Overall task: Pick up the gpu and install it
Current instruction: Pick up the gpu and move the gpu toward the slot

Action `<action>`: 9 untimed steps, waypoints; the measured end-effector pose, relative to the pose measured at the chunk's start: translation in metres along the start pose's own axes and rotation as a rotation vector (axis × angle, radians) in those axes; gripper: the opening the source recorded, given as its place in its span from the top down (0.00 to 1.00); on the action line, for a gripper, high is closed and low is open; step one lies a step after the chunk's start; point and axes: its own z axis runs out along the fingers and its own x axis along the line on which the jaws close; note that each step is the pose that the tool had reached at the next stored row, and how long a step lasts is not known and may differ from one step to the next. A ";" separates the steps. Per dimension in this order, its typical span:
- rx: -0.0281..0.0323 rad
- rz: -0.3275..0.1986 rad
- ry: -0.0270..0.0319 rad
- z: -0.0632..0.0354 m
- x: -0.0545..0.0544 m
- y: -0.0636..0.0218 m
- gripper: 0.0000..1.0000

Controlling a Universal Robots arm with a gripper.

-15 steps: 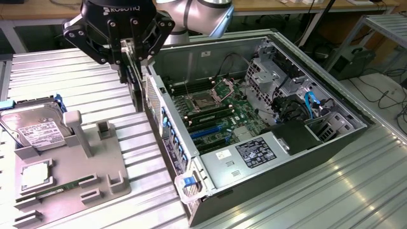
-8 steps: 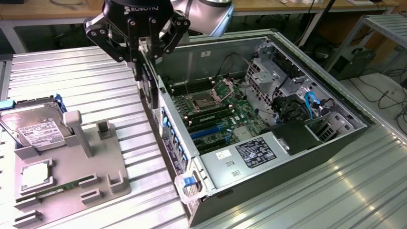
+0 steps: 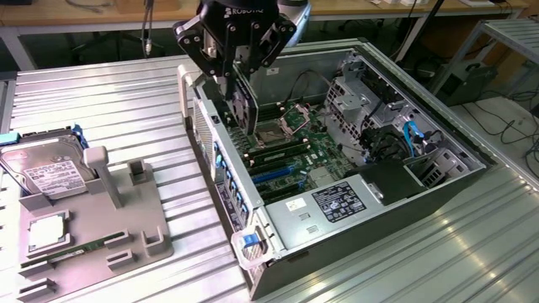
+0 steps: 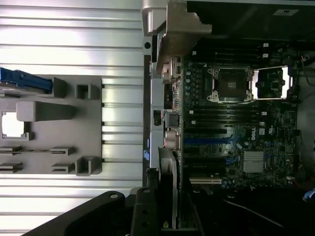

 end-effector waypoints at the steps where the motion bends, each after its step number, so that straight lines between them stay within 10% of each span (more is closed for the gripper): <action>1: 0.0000 0.000 0.0000 0.0005 -0.005 -0.0001 0.73; 5: -0.0001 0.000 0.0000 0.0028 -0.031 -0.0007 0.73; 9: 0.0000 0.000 0.0000 0.0031 -0.035 -0.0008 0.73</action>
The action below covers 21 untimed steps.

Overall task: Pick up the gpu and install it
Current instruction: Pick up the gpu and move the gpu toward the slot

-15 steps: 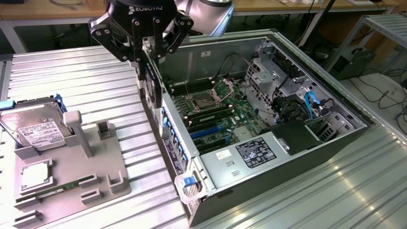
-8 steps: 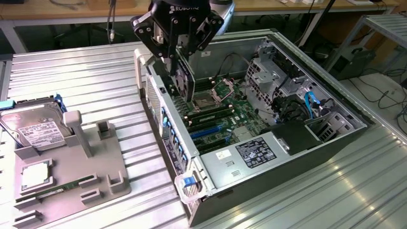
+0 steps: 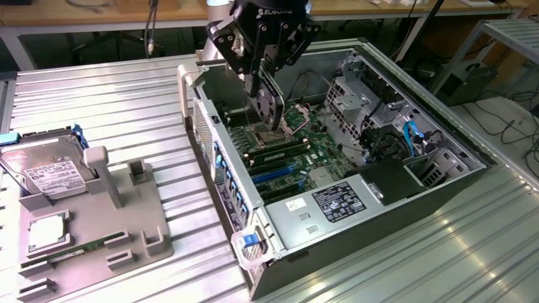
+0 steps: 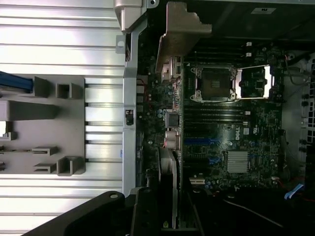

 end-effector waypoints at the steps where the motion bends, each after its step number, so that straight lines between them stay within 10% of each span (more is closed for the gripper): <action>1: 0.0000 0.000 0.0000 0.0000 -0.001 0.0000 0.73; 21: 0.0000 0.000 0.0000 0.0013 -0.021 -0.0004 0.73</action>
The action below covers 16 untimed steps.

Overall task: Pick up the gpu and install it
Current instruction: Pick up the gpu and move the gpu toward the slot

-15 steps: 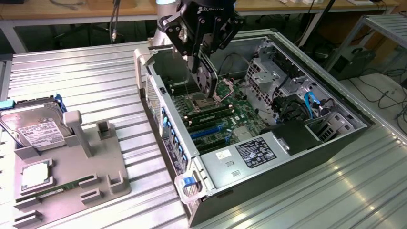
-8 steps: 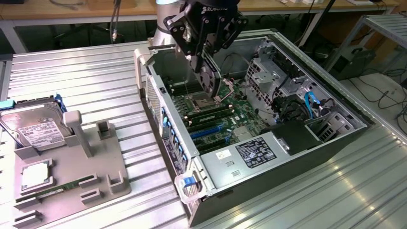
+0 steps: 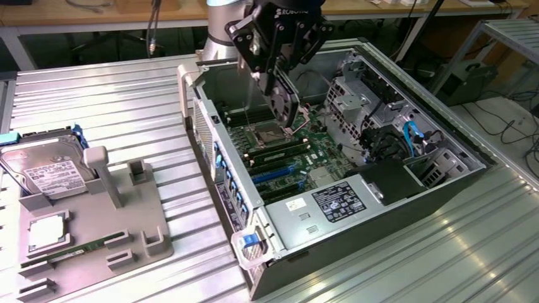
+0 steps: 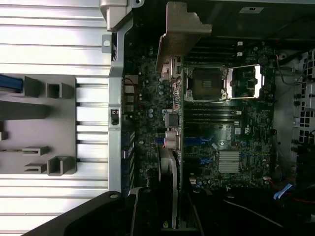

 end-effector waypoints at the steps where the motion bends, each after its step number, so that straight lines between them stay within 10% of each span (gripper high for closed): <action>1: 0.0000 0.000 -0.0001 0.0001 -0.002 0.0000 0.73; 16: 0.0002 0.000 -0.0001 0.0031 -0.023 -0.0006 0.73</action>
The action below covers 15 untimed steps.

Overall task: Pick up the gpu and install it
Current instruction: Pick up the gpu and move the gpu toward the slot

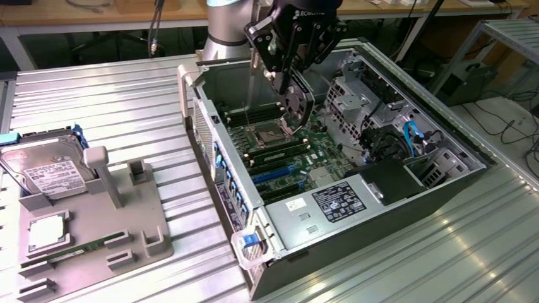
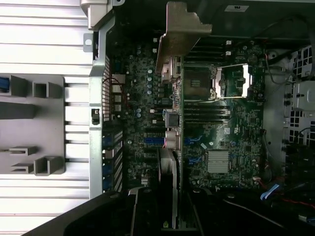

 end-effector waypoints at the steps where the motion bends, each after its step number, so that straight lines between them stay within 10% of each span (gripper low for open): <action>1: 0.0001 0.000 0.0000 0.0001 -0.001 0.0000 0.73; 15: 0.0001 0.000 0.0001 0.0022 -0.012 -0.0003 0.73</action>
